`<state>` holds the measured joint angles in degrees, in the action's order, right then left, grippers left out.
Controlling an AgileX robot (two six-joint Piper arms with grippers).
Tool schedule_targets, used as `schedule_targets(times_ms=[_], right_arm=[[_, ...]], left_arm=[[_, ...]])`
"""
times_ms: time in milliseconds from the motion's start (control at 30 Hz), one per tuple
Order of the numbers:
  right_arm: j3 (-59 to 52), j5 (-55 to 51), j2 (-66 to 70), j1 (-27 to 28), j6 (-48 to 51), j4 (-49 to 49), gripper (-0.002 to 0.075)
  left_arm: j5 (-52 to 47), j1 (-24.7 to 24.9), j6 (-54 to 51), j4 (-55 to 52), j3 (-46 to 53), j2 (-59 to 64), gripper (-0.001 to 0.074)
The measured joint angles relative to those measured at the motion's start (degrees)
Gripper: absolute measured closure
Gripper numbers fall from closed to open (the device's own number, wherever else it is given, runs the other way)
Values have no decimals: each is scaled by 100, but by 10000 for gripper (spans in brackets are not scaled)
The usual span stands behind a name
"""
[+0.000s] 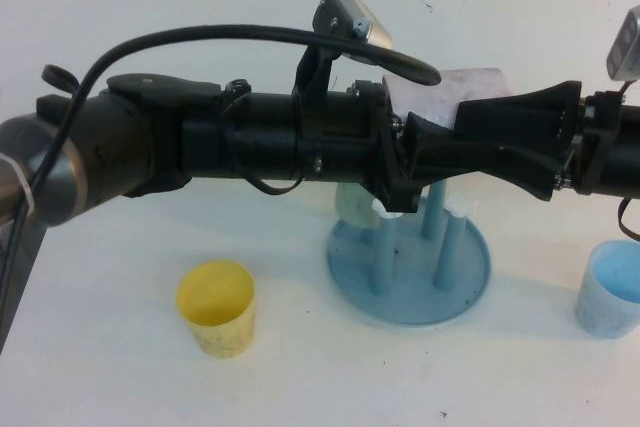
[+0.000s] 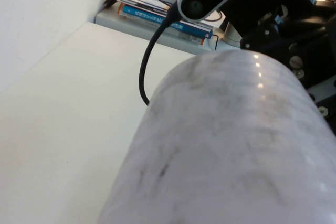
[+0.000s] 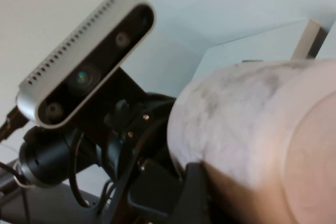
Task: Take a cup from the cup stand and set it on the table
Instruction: Hand over the cup, then place the cup on the table
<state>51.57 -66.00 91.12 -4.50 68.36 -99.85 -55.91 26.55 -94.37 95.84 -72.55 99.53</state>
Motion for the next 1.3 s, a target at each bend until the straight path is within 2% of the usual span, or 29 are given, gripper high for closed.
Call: schedule_targets(times_ms=[167,300,400,533,633,733,833,933,1067,1200,1300], right_arm=[[0,0,0,0,148,67,50],[0,-54,0,122,191,118,37],[0,-105,0,462,295,233,35],[0,-69,-38,906,285,257,34],[0,-60,-142,1028,285,341,34],[0,-71,-247,1037,285,786,34],[0,-92,-285,1037,276,1346,34],[0,-92,-293,1037,276,1660,34],[0,-92,-293,1037,401,1688,34],[0,-103,-293,1037,461,1688,34],[0,-103,-293,1037,475,1688,34]], left_arm=[[-35,9,35,-46,0,0,657],[-35,12,11,-46,0,0,664],[-46,-1,81,-46,0,0,680],[-46,-196,320,-46,0,0,685],[-1,-408,622,-309,0,-119,685],[339,-501,1428,-1391,0,-411,687],[594,-411,2892,-3211,-85,-731,687],[271,-18,4548,-5409,-355,-900,687],[-608,877,6197,-7934,-747,-866,688],[-1183,1531,6743,-8907,-841,-559,688],[-1366,1726,6841,-9096,-855,-186,688]])
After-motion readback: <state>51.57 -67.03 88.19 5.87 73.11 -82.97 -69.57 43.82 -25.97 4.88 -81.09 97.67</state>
